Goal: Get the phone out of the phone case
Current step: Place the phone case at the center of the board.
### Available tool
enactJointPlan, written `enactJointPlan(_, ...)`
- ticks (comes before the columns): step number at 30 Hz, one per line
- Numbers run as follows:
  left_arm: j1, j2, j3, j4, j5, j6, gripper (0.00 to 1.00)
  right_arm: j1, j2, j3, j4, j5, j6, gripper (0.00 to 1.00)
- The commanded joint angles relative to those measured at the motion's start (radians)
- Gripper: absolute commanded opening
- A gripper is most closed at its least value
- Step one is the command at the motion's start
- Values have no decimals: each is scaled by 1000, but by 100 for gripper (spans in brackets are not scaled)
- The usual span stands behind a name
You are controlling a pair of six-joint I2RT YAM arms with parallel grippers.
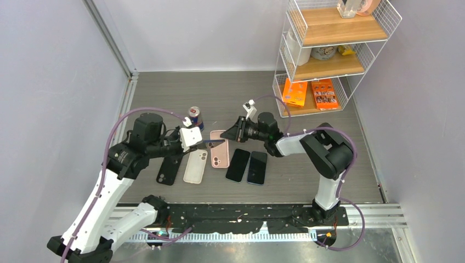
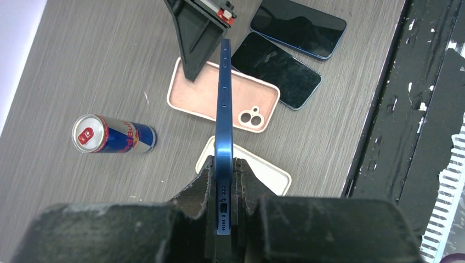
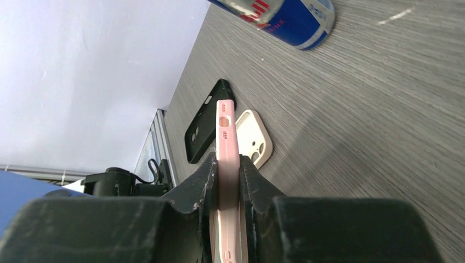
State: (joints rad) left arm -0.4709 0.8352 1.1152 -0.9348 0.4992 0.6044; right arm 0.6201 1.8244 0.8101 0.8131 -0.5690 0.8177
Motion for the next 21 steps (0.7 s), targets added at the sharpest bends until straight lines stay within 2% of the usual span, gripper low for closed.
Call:
enactJointPlan(1,5,0,-2,109,39,-19,0,23,53,-49,257,82,73,6)
enactJointPlan(11,5,-18,-44,132,32,-29,0,64,117,-105,336,134,83,6)
enactJointPlan(21,5,-43,-80,144,33,-34,0,109,134,-142,342,169,55,15)
